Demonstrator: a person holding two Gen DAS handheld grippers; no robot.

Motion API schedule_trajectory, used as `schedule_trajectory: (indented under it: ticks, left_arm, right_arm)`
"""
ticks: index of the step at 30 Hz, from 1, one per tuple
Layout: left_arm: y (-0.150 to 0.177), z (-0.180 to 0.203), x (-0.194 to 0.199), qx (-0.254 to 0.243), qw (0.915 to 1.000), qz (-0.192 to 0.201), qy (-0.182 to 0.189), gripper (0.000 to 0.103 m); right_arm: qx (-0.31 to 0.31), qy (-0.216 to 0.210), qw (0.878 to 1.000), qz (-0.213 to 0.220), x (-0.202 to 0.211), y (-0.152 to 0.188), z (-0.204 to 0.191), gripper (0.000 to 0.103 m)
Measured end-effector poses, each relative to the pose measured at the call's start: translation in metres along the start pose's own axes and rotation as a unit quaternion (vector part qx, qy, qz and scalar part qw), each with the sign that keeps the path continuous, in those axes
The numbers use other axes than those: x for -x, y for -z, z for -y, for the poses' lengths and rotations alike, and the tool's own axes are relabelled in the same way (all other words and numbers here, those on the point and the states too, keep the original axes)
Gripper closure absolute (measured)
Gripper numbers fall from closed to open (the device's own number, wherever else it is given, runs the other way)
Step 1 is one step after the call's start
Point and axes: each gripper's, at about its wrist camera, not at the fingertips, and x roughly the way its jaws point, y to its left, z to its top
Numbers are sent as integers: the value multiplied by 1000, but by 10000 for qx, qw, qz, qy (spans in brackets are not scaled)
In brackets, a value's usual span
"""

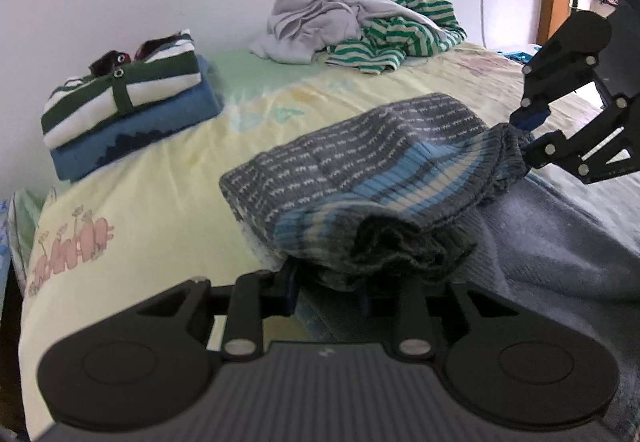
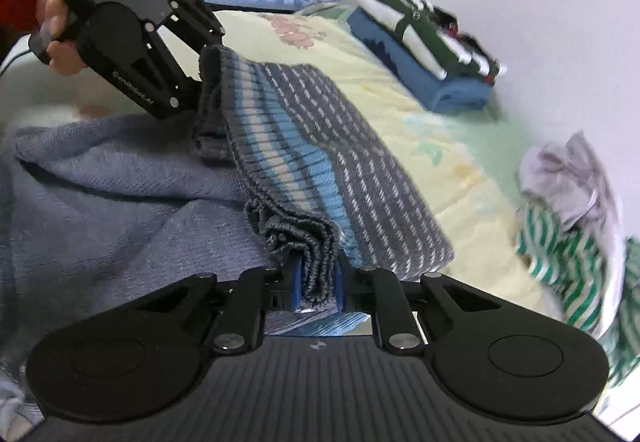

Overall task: Fold clothes
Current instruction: 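Lift the sweater by the cuffs with the right gripper and fold it over, then lower the folded sweater onto the bed and open the right gripper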

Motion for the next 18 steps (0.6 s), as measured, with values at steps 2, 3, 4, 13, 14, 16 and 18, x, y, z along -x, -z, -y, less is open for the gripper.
schedule_trajectory:
  ticks: [2, 3, 4, 13, 14, 16, 18]
  left_arm:
    - [0, -3, -2, 134, 9999, -37, 100, 73]
    - [0, -5, -4, 204, 9997, -60, 157, 76]
    - [1, -5, -4, 236, 9995, -67, 204, 77]
    - [3, -21, 51, -45, 9991, -49, 426, 68]
    - [-2, -25, 60, 0, 9990, 61, 433, 66]
    - [-16, -32, 66, 172, 9986, 252, 434, 63]
    - [-36, -40, 56, 468, 9972, 401, 415, 62]
  right_arm:
    - [-3, -2, 10000, -59, -2, -1, 4, 88]
    - [-4, -4, 10000, -89, -3, -1, 5, 88]
    - [3, -34, 9999, -127, -3, 0, 6, 87]
    - [-355, -628, 9973, -126, 38, -10, 14, 65]
    - [-702, -620, 9956, 62, 45, -12, 22, 65]
    - [-1522, -366, 9866, 457, 52, -16, 42, 65]
    - [-2135, 229, 9751, 555, 40, -22, 54, 65]
